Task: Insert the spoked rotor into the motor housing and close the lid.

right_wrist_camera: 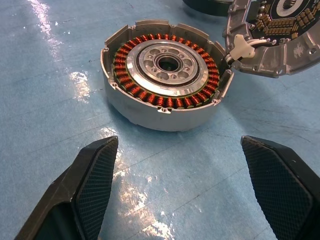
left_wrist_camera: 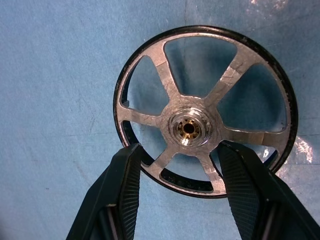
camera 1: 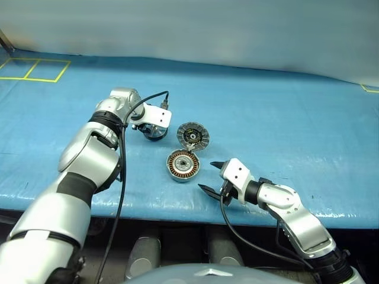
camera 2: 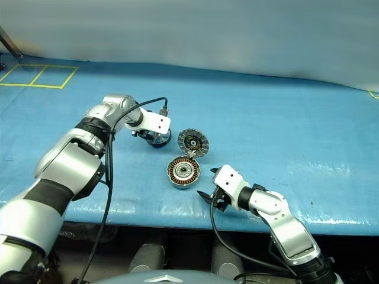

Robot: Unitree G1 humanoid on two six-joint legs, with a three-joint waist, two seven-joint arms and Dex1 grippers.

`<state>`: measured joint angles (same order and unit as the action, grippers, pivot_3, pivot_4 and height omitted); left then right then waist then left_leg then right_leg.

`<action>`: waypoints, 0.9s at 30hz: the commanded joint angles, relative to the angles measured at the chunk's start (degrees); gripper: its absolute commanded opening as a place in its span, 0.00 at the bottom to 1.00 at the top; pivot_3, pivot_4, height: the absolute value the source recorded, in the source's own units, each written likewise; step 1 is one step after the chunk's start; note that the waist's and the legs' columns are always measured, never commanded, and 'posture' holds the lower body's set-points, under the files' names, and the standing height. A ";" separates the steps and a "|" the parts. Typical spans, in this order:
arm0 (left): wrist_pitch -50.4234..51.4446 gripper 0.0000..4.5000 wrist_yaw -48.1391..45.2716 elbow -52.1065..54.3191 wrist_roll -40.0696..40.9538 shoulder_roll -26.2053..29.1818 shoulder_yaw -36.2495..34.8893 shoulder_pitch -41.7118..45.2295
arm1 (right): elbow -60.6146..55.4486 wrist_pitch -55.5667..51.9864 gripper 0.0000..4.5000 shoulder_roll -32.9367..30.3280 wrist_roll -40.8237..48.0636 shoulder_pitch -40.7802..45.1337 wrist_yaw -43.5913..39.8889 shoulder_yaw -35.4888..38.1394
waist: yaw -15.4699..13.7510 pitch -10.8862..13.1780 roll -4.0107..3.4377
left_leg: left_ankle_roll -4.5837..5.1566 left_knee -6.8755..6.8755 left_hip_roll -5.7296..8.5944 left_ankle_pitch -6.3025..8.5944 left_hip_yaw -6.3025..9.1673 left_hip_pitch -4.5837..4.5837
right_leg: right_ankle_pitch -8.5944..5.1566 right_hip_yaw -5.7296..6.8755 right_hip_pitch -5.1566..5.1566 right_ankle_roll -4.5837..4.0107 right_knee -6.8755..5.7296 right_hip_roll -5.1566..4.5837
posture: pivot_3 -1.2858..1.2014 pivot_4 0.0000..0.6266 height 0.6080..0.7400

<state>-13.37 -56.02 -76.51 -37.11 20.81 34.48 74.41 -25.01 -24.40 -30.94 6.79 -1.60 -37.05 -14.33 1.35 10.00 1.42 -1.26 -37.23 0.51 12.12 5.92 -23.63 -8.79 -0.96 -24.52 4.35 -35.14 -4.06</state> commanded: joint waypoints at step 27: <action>-15.39 0.23 -2.08 11.21 16.45 11.30 -15.57 -10.91 | 1.26 1.11 0.92 2.24 0.05 0.61 1.52 2.74 | 0.40 -0.02 -0.04 | 0.00 -0.04 0.00 0.00 -0.04 0.10 | 0.02 -0.06 0.03 0.00 -0.12 0.00 | 0.52 0.24 1.00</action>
<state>-26.03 -56.94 -68.39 -23.51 30.64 21.14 64.14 -23.03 -24.31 -28.89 6.13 -1.09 -35.86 -12.88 1.75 9.98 1.38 -1.27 -37.27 0.50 12.12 5.87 -23.51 -8.76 -1.04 -24.50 4.34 -35.28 -4.06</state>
